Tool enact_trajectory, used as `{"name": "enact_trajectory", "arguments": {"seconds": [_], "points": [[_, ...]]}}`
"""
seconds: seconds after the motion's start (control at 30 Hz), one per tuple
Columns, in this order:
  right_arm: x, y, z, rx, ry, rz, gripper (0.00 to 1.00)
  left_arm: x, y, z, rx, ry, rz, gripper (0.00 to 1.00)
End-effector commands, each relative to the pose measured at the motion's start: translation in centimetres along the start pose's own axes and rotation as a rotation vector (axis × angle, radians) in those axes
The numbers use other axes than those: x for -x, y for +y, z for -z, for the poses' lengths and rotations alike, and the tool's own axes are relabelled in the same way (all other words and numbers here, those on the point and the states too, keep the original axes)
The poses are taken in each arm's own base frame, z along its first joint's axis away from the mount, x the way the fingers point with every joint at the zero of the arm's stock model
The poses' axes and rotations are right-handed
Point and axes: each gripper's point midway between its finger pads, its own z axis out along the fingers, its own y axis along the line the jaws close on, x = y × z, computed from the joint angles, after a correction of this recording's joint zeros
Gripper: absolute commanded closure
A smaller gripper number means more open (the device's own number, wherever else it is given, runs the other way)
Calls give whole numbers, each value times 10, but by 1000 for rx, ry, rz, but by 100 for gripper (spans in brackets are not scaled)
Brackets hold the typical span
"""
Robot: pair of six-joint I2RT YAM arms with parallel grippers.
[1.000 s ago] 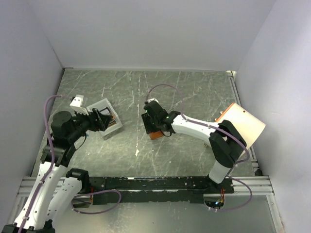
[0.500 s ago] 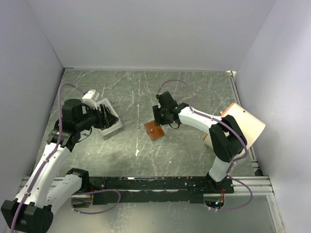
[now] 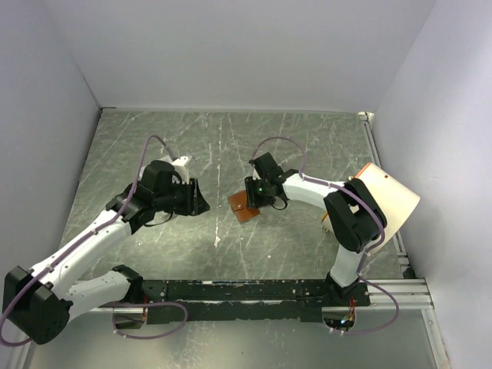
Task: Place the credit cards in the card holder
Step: Open the card holder at the center of the board.
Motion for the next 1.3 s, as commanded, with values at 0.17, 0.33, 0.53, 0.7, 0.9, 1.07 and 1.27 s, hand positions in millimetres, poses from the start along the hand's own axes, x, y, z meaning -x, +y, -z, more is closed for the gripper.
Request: {"name": "enact_trajectory", "arguments": {"seconds": [0.17, 0.33, 0.53, 0.7, 0.9, 1.07, 1.27], "points": [[-15, 8, -3, 71, 3, -22, 90, 3, -3, -28, 67, -4, 49, 59], [-13, 24, 13, 115, -45, -42, 97, -2, -3, -48, 70, 11, 85, 59], [-23, 44, 22, 138, -81, -81, 100, -4, 1, -69, 78, 34, 102, 56], [-30, 56, 29, 147, -117, -108, 100, -10, 1, -82, 80, 65, 96, 55], [-31, 72, 37, 185, -161, -134, 100, -34, -5, -97, 51, 149, 103, 52], [-28, 75, 41, 180, -180, -126, 100, -48, 0, -102, 84, 189, 91, 49], [-27, 83, 43, 205, -184, -115, 100, -58, 5, -112, 80, 211, 80, 48]]}}
